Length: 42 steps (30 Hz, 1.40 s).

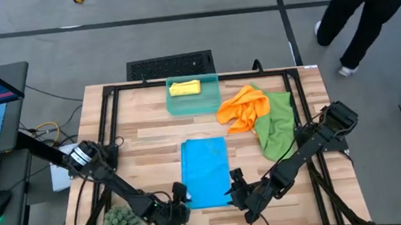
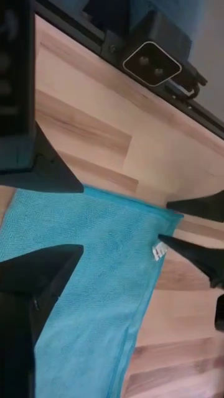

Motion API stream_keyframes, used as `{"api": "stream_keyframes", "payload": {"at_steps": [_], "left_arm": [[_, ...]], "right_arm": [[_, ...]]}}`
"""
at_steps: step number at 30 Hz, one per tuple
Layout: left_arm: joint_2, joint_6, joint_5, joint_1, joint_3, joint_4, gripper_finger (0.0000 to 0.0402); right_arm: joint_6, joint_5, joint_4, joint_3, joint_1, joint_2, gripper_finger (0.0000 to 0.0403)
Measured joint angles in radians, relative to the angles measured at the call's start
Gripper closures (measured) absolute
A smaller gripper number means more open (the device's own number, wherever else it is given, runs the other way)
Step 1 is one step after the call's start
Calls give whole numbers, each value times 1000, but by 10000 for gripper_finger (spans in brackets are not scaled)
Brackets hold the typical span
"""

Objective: Roll microfiber towels into tight, uniform cylinder then place into a basket
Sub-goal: Fold the blue microfiber towel

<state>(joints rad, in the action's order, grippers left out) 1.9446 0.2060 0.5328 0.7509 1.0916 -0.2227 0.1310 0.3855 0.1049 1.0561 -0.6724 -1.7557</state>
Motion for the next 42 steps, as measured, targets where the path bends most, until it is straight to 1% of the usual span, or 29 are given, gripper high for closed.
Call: {"api": "stream_keyframes", "payload": {"at_steps": [2,5,9,12,16,19,22,29,36,38,40,42], "left_arm": [[4,16,-20,-15,0,-7,201],[3,40,-66,-29,2,-18,201],[2,70,-71,-32,3,-31,203],[3,107,-75,-32,4,-53,217],[4,166,-79,-34,4,-74,255],[4,173,-83,-37,3,-71,292],[4,170,-83,-37,2,-59,328],[6,197,-83,-38,0,-52,392],[6,256,-73,-40,-2,-25,396],[7,274,-72,-42,-2,-14,398],[7,296,-71,-43,-2,-12,399],[8,318,-71,-45,-2,-10,399]], "right_arm": [[1,-6,-2,0,0,-3,229],[-4,-21,-30,1,0,-48,226],[-24,-22,-36,2,-7,-122,226],[-23,-43,-44,7,-7,-174,229],[8,-90,-52,26,-4,-197,233],[23,-109,-31,23,5,-199,234],[41,-152,-32,23,15,-198,234],[29,-161,3,22,36,-198,236],[27,-183,18,23,52,-209,237],[27,-203,18,23,53,-209,240],[27,-205,18,23,53,-209,248],[40,-202,17,23,52,-210,265]]}}
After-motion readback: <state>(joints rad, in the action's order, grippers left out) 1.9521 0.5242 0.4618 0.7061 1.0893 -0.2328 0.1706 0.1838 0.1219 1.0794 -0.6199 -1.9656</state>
